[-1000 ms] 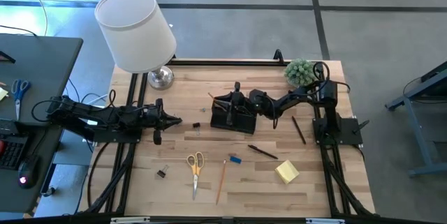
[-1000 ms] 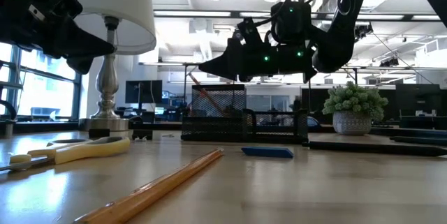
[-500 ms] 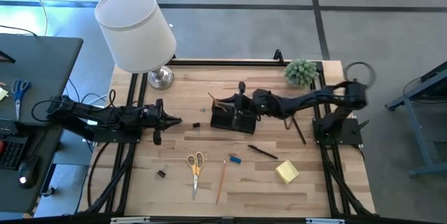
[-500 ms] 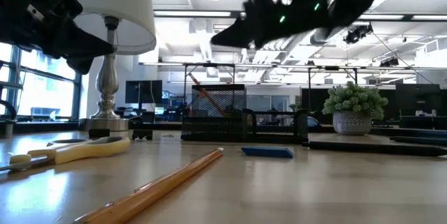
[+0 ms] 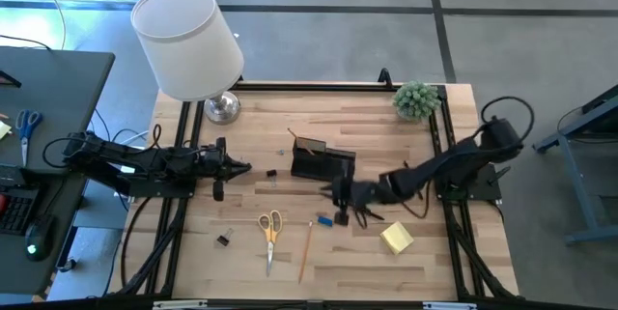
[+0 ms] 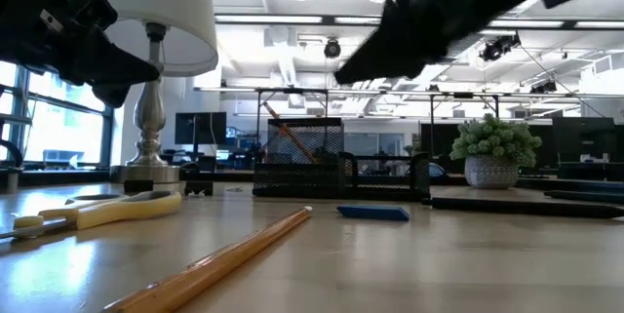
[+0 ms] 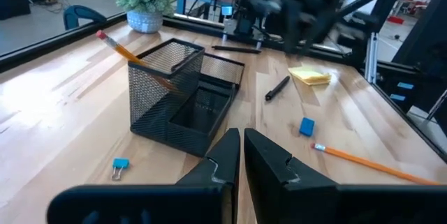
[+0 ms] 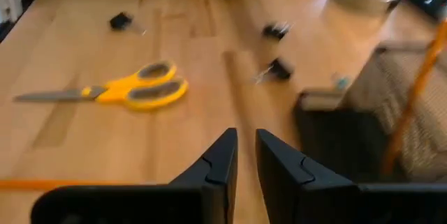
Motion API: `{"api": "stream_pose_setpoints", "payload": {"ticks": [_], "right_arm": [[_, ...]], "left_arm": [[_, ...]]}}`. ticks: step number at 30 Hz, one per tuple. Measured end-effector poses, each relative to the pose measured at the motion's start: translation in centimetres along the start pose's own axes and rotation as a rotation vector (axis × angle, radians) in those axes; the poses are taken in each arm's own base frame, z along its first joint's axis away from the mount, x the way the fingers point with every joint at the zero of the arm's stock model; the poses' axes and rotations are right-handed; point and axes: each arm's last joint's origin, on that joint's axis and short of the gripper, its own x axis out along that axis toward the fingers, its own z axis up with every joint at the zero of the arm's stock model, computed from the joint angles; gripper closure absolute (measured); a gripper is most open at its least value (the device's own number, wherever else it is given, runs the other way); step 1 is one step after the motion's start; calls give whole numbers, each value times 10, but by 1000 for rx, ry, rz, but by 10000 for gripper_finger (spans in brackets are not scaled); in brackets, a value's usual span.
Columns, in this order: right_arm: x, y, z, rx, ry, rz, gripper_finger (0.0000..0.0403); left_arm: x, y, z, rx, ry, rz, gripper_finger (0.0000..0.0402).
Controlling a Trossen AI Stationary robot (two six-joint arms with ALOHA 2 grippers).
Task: Pick and place office supplies into organizer
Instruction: Put the blue eraser into the desk organizer
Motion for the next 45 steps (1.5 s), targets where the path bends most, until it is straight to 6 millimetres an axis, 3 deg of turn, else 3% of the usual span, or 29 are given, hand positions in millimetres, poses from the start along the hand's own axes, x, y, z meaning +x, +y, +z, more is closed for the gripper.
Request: {"api": "stream_pose_setpoints", "payload": {"ticks": [5,9,15,20,26,36,45], "right_arm": [[6,32,-30,43,68,46,352],[8,52,-49,52,76,38,318],[8,69,-73,83,84,-22,245],[15,75,-94,96,90,-78,215],[15,76,-98,80,60,-138,227],[16,77,-100,123,97,-92,278],[16,77,-102,129,105,-95,284]], "left_arm": [[0,1,1,36,-16,35,389],[0,0,4,58,-48,30,389],[-1,-1,10,102,-108,19,389],[-1,-2,16,140,-168,13,389],[-1,-2,16,155,-171,13,389],[-1,-2,16,180,-169,14,389],[-2,-2,17,205,-176,26,389]]}}
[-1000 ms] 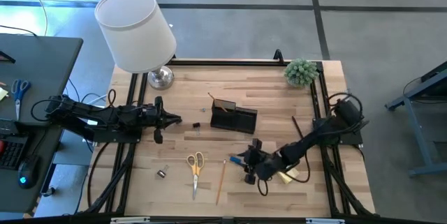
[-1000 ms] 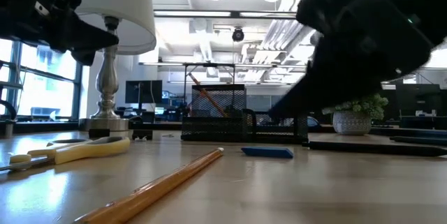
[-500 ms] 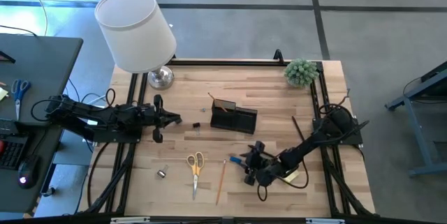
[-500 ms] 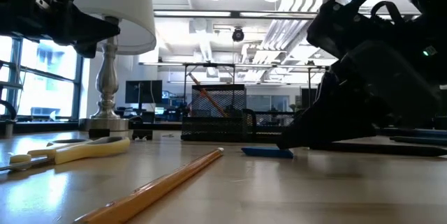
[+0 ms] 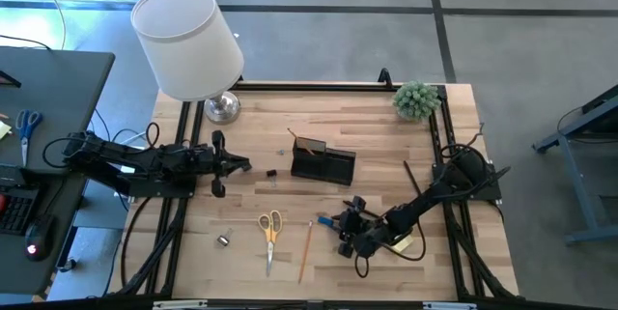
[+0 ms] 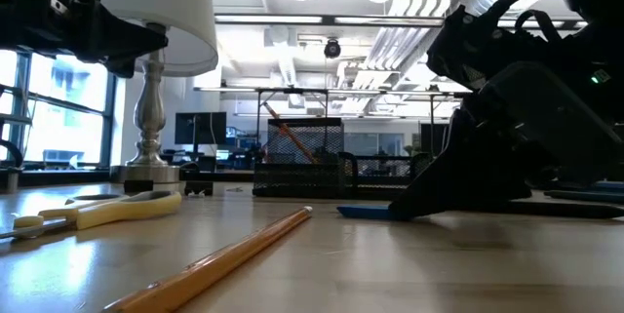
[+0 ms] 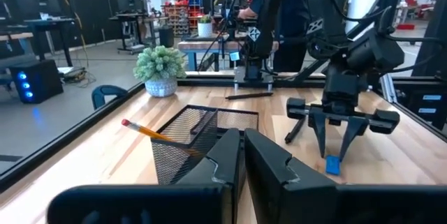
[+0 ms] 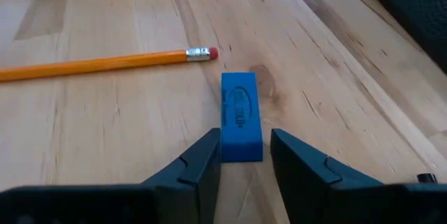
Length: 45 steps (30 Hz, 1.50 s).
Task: Pick and place office supplies into organizer
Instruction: Put the blue eraser into the desk organizer
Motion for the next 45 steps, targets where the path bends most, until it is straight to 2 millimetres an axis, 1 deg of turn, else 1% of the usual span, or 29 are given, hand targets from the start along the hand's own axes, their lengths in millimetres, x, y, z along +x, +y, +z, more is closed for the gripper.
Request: {"api": "stream_pose_setpoints", "payload": {"ticks": [12,21,28,31,36,40,45], "right_arm": [[0,0,0,1,8,4,284],[6,-6,4,10,38,12,284],[6,-7,4,8,44,12,286],[6,-6,4,11,32,9,301],[4,-1,6,-6,-16,9,350],[5,5,16,-33,-61,-4,379],[13,5,38,-113,-116,-65,381]], "left_arm": [[0,0,0,-26,0,3,389],[0,0,0,-25,0,3,389],[0,0,0,-26,0,2,389],[0,0,1,-8,-7,3,389],[0,1,7,33,-73,12,389],[-1,1,11,53,-111,16,389],[-1,1,13,73,-125,18,389]]}}
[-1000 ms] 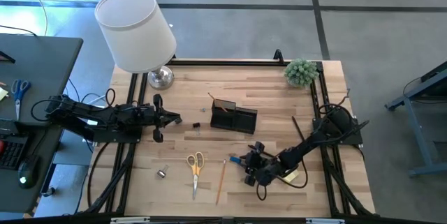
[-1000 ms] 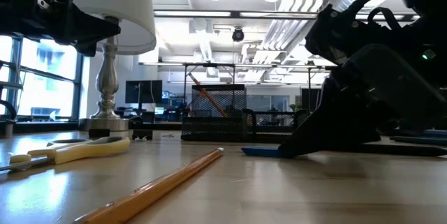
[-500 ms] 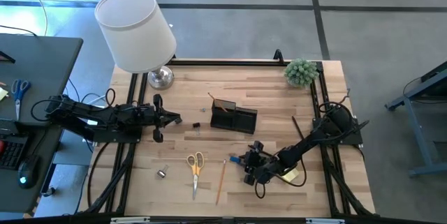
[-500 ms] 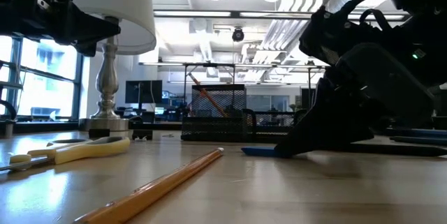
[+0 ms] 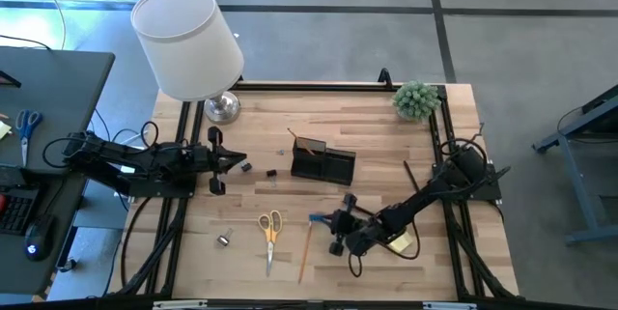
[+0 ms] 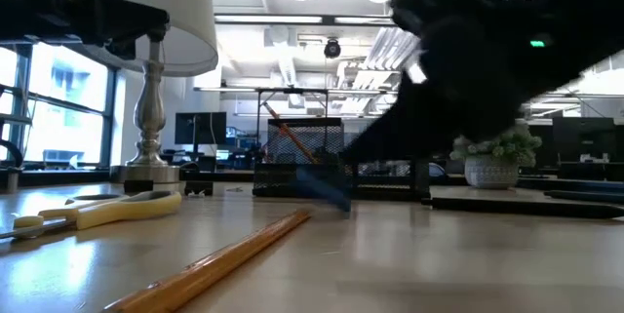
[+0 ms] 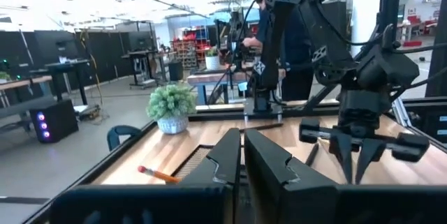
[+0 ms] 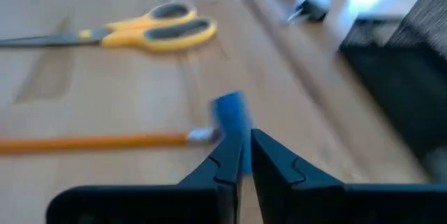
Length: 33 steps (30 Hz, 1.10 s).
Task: Pick and place office supplies into organizer
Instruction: Put the blue eraser into the desk organizer, then put the eraser into the desk organizer
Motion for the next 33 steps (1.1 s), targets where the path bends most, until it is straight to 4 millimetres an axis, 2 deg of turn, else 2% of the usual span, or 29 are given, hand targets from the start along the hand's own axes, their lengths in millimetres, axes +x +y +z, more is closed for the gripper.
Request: {"api": "stream_pose_setpoints", "payload": {"ticks": [7,10,13,15,20,27,33], "right_arm": [[35,-30,37,-135,10,-114,397],[48,-43,46,-119,67,-35,401],[53,-47,47,-26,145,87,387],[53,-46,46,36,177,144,367],[37,-22,41,97,191,222,301],[16,-1,28,106,173,84,223],[22,4,13,143,197,64,192]], "left_arm": [[0,0,3,-6,-28,4,389],[0,0,2,8,-24,4,389],[0,0,2,11,-22,3,389],[0,0,2,11,-21,4,389],[0,0,1,14,-13,-4,389],[0,0,3,9,-33,-4,389],[0,0,5,23,-52,-1,389]]}}
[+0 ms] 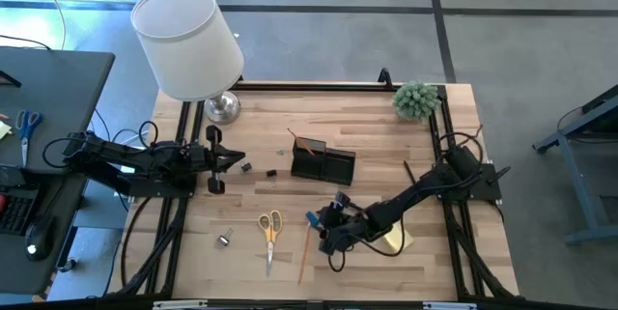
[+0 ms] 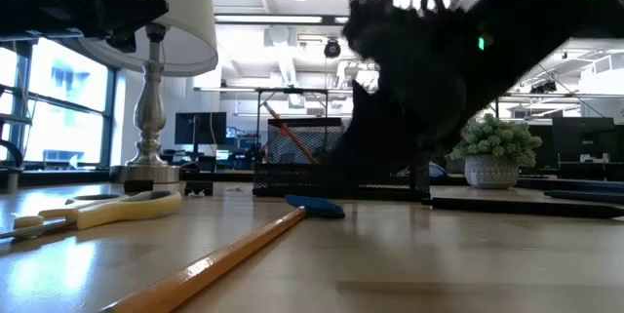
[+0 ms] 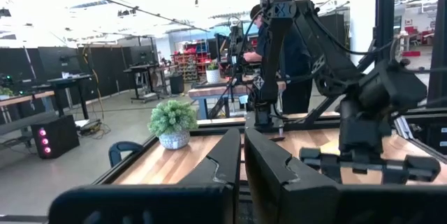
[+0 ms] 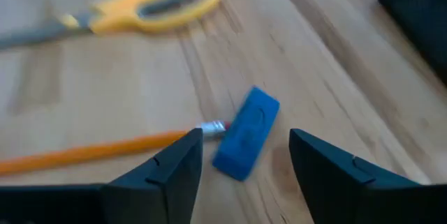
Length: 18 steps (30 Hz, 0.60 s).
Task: Pick and place office supplies into organizer
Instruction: Put the eraser into the desk organizer
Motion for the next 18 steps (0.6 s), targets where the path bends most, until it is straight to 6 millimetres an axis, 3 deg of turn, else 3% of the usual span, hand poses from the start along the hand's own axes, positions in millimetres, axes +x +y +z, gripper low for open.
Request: {"api": "stream_pose_setpoints", "payload": {"ticks": [18], "right_arm": [[-11,14,-12,-73,-33,-21,241]], "left_arm": [[0,0,-1,-17,14,-2,389]]}}
